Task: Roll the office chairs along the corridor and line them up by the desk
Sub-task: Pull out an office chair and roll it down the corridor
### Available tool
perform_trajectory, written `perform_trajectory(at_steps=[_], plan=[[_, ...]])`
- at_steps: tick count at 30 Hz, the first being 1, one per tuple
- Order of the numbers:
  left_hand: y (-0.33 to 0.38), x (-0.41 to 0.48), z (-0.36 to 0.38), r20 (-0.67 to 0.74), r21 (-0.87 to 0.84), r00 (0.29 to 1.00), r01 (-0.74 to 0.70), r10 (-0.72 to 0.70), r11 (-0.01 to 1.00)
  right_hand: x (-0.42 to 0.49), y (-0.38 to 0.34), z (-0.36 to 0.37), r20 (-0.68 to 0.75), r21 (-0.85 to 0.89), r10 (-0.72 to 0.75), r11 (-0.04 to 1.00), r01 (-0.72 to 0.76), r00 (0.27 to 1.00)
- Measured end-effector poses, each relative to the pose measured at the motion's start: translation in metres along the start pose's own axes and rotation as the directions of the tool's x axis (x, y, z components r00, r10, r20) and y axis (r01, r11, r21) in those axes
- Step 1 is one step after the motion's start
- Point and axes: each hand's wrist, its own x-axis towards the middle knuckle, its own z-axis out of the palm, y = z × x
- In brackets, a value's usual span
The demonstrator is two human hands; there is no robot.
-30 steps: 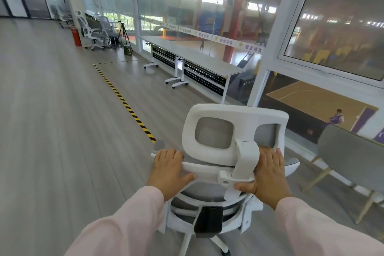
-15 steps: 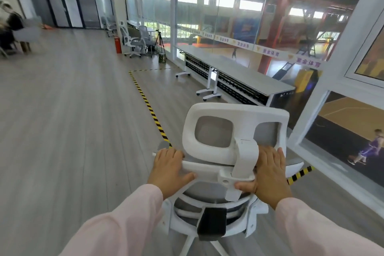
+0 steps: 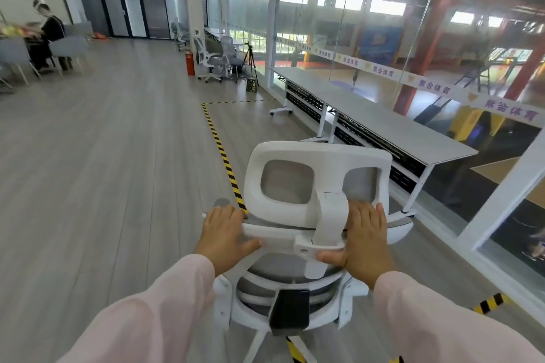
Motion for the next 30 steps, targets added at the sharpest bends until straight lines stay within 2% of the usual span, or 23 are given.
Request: perform_trajectory(at_steps=[6, 13, 24, 30], plan=[[-0.059, 0.125, 0.012, -0.036, 0.019, 0.999, -0.031, 0.032, 0.999, 0.121, 0.001, 0.062, -0.010, -0.015, -0.003, 1.000, 0.002, 1.000], [-0.131, 0.280, 0.016, -0.006, 0.024, 0.999, -0.051, 0.051, 0.998, 0.269, -0.003, 0.135, 0.048, -0.097, 0.018, 0.995, -0.013, 0.999], [-0.213, 0.503, 0.039, -0.039, 0.004, 0.997, -0.060, 0.060, 0.998, 0.482, 0.017, 0.244, 0.022, -0.057, -0.006, 0.998, 0.007, 1.000], [-0.243, 0.629, 0.053, -0.024, 0.012, 1.000, 0.000, 0.000, 1.000, 0.605, 0.044, 0.305, 0.039, -0.016, -0.034, 0.999, 0.035, 0.999]])
